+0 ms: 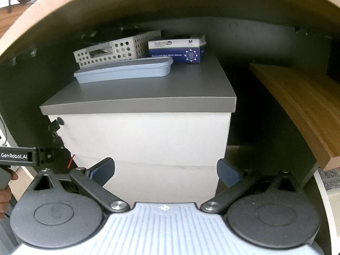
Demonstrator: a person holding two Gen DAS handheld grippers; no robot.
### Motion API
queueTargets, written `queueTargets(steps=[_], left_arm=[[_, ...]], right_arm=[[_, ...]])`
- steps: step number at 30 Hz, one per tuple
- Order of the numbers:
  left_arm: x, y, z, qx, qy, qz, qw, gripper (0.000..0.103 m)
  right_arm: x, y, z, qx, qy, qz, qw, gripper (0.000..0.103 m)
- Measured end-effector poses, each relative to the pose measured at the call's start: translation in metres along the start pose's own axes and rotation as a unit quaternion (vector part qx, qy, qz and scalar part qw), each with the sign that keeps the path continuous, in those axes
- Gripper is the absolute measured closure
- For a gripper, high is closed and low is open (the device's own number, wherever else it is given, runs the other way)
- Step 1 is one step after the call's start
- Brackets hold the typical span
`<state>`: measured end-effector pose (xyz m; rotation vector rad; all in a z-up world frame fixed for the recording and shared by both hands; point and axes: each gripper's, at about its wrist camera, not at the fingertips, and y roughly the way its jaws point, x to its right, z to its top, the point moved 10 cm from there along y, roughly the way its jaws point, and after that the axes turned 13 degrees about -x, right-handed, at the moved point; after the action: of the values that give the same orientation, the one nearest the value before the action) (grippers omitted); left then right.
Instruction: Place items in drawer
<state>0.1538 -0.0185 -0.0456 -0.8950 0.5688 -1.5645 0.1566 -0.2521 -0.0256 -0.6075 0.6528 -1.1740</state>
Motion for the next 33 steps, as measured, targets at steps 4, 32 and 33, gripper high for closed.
queueTargets(steps=[4, 32, 33], left_arm=[[0.005, -0.012, -0.010, 0.003, 0.005, -0.001, 1.0000, 0.000], [0.029, -0.062, -0.084, 0.014, 0.055, 0.061, 0.9966, 0.000], [0.028, -0.061, -0.086, 0.011, 0.053, 0.060, 0.9967, 0.000]], right_arm=[[-0.003, -0.010, -0.005, 0.001, -0.002, 0.001, 1.000, 0.000], [-0.010, -0.051, -0.074, -0.012, 0.004, -0.011, 1.000, 0.000], [-0.010, -0.052, -0.076, -0.011, 0.004, -0.013, 1.000, 0.000]])
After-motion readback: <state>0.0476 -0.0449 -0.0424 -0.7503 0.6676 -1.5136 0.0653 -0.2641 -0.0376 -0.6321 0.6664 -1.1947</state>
